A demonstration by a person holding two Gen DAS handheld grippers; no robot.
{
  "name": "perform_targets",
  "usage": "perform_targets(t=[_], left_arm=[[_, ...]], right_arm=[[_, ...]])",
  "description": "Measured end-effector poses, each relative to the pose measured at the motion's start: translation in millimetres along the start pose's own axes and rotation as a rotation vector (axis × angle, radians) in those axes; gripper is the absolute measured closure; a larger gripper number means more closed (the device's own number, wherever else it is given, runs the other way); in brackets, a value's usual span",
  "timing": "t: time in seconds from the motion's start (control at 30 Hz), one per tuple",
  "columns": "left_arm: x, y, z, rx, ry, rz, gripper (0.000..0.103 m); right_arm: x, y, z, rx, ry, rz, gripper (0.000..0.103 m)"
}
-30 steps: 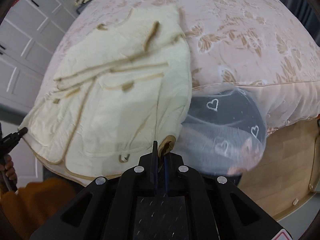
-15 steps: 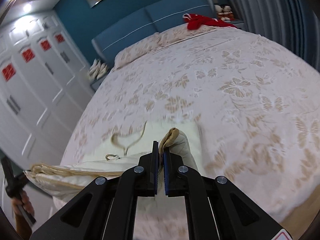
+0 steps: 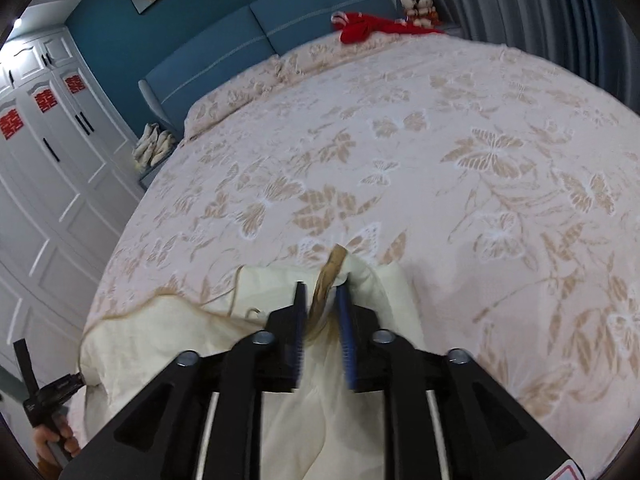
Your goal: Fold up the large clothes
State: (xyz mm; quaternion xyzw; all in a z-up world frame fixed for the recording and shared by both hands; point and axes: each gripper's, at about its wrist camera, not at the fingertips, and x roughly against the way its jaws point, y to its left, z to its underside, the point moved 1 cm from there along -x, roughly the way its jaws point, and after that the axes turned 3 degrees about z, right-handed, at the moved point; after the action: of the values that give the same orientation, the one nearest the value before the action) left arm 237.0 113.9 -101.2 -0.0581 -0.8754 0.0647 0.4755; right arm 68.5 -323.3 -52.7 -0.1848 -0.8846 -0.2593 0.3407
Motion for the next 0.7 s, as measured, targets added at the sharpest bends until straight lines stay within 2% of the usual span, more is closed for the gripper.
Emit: perform_targets(t=[0.03,0.07,0.1,0.13,0.17,0.23,0.27,0.3,0.37,0.43,0.53,0.6,0.67,0.7], left_arm=[[-2.1,1.0,3.3,0.0,-0.002,0.005,0.079],[-1.0,2.0,4.5,-0.001,-0.005,0.011,0.076],[4.2,2.8,5.5,-0.002,-0.019,0.016,0.072],[18.2,7.0,6.0,-0.001,-0.063,0.003,0.05],[29.9,9.5,5.3,0.003,-0.104,-0.011,0.022],[62.9,20.3,6.0,0.027,-0.231,0.007,0.011],[77.9,27.4,4.1,0.038,-0.272,0.049,0.009],[83.5,31.8,0.0,0.045,-0.271,0.077,0.007],[76.8,36.0,-12.4,0.066,-0.207,0.13,0.007],[55.0,35.3,-22.3,0.083,-0.132,0.184,0.007],[13.3,30.3,-26.4,0.083,-0.009,0.217,0.009],[-6.5,25.0,-25.2,0.078,0.06,0.244,0.017],[-20.7,18.8,-22.2,0.054,0.113,0.253,0.035],[-24.3,15.1,-21.1,0.034,0.13,0.247,0.039]], right_arm=[[3.1,-4.7,0.8,-0.022,-0.018,0.006,0.067],[7.4,-9.9,1.1,-0.058,-0.035,-0.001,0.052],[19.4,-21.2,1.4,-0.116,-0.076,-0.037,0.045],[29.7,-28.6,2.0,-0.148,-0.104,-0.048,0.044],[37.3,-34.0,1.8,-0.162,-0.122,-0.047,0.041],[55.4,-42.6,2.1,-0.141,-0.138,-0.04,0.039],[60.2,-43.1,2.5,-0.108,-0.134,-0.035,0.039],[60.4,-42.2,2.6,-0.079,-0.124,-0.024,0.037],[50.3,-37.2,2.7,-0.013,-0.075,0.01,0.037],[34.4,-31.3,3.2,0.023,-0.039,0.031,0.037],[-0.9,-26.6,3.7,0.024,0.05,0.056,0.037],[-18.3,-27.1,4.5,-0.004,0.088,0.07,0.037],[-28.0,-25.1,3.5,-0.017,0.111,0.068,0.037],[-33.0,-21.0,2.6,-0.004,0.121,0.053,0.037]])
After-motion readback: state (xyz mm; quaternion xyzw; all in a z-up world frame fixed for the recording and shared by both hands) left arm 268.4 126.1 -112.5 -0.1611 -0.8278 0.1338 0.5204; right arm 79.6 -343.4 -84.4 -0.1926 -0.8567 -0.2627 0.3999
